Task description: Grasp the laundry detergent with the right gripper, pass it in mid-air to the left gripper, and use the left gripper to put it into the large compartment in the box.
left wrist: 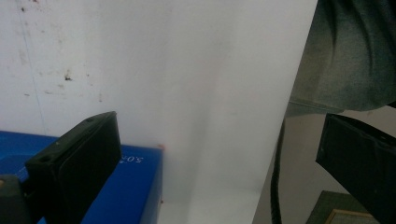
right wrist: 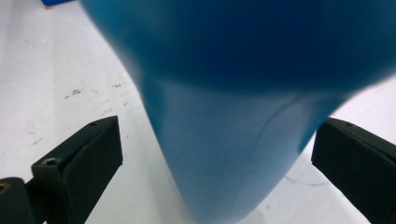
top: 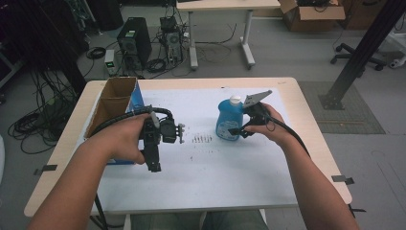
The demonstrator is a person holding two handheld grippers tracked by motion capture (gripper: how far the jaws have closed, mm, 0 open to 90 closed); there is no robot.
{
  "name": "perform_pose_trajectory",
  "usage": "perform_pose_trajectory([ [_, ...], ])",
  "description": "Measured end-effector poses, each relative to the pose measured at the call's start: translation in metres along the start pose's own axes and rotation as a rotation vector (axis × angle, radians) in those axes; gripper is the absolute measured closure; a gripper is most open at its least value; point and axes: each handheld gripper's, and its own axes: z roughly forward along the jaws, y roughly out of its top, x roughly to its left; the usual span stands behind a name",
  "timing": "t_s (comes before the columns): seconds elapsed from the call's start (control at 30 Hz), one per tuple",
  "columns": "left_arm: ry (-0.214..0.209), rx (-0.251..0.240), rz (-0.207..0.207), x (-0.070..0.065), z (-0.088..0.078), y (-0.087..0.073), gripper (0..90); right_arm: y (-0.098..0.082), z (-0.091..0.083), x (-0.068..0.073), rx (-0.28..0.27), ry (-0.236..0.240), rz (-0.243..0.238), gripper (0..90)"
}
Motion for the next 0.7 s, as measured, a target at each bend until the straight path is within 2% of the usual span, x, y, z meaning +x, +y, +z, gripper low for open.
perform_pose_trajectory([
  [0.33, -0.001, 0.003, -0.008, -0.001, 0.002, -0.002, 0.4, -0.002, 0.009, 0.002, -0.032, -0.048, 0.016, 2.8],
  [0.7, -0.001, -0.001, -0.008, 0.0, 0.004, -0.004, 0.4, -0.004, 0.012, 0.003, -0.065, -0.081, 0.039, 10.3],
])
